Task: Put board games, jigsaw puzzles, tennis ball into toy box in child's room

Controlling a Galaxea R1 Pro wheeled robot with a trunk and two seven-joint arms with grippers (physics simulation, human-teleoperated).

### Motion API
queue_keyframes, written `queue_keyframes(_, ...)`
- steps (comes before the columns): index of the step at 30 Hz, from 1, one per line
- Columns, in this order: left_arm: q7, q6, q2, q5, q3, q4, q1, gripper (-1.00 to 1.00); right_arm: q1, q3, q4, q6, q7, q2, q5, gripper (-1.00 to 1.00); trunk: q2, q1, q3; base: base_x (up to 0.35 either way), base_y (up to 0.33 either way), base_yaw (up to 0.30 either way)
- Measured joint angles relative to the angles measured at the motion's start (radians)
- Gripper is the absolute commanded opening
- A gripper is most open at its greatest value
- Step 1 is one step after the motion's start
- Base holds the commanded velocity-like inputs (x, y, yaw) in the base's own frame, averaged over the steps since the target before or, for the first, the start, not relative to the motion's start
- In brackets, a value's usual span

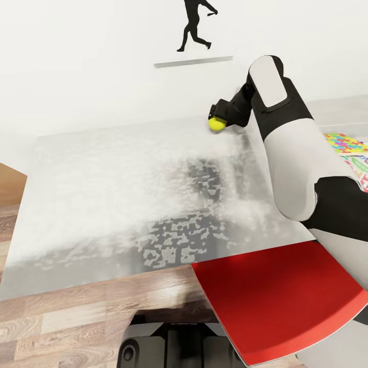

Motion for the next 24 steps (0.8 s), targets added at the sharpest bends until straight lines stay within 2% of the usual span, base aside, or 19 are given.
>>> queue_keyframes(5, 0.0, 0.0, -0.001, 0.0, 0.0, 0.0, 0.0, 1.0, 0.0, -0.002, 0.0, 0.0, -0.02, -0.007, 0.002, -1.0, 0.0, 0.0, 0.0, 0.0, 0.0, 0.0)
queue_keyframes(12, 0.0, 0.0, -0.001, 0.0, 0.0, 0.0, 0.0, 1.0, -0.008, 0.0, 0.0, 0.0, -0.021, -0.047, -0.002, -1.0, 0.0, 0.0, 0.0, 0.0, 0.0, 0.0)
queue_keyframes(13, 0.0, 0.0, -0.001, 0.0, 0.0, 0.0, 0.001, 1.0, -0.009, 0.0, 0.0, 0.0, -0.022, -0.075, 0.005, -1.0, 0.0, 0.0, 0.0, 0.0, 0.0, 0.0)
queue_keyframes(15, 0.0, 0.0, -0.001, 0.0, 0.0, 0.0, 0.0, 1.0, -0.013, 0.0, 0.0, 0.0, -0.021, -0.085, -0.005, -1.0, 0.0, 0.0, 0.0, 0.0, 0.0, 0.0)
queue_keyframes(24, 0.0, 0.0, 0.0, 0.0, 0.0, 0.0, 0.0, 1.0, -0.019, 0.0, 0.003, 0.0, -0.021, -0.092, -0.006, -1.0, 0.0, 0.0, 0.0, 0.0, 0.0, 0.0)
